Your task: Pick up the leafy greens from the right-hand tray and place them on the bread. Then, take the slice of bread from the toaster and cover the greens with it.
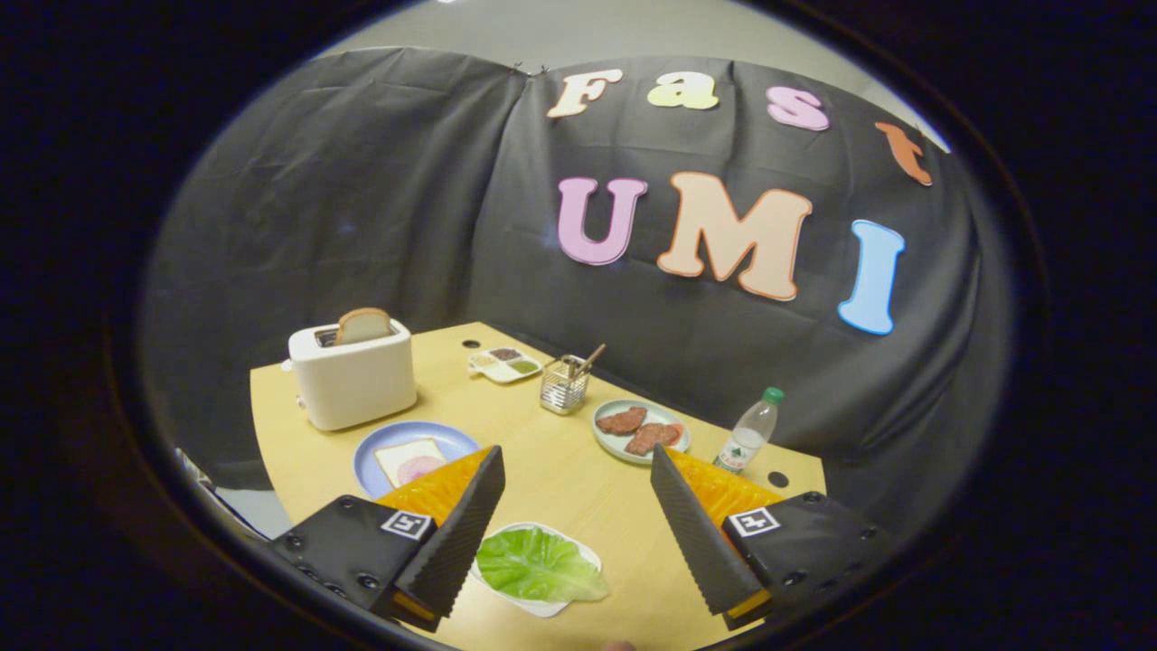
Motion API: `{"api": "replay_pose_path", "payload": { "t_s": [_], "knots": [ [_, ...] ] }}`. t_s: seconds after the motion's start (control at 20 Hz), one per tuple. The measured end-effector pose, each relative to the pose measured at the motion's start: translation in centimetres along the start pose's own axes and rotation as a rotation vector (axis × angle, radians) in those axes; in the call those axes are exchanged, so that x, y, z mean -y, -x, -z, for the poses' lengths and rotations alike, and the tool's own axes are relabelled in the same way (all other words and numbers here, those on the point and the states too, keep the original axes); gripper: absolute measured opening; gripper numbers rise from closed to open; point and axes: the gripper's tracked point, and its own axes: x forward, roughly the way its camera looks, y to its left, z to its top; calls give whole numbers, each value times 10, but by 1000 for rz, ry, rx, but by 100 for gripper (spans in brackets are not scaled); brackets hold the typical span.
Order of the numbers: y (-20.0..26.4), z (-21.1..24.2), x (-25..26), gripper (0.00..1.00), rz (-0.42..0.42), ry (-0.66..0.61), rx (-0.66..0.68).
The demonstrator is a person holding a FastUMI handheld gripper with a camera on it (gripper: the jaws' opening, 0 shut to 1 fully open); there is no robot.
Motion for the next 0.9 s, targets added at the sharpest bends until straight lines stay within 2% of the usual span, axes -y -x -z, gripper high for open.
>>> {"api": "replay_pose_path", "payload": {
  "t_s": [0.55,0.9],
  "knots": [
    [-35,88,-22,100,-141,43,-189],
    [-52,140,-32,100,-176,68,-296]
  ]
}}
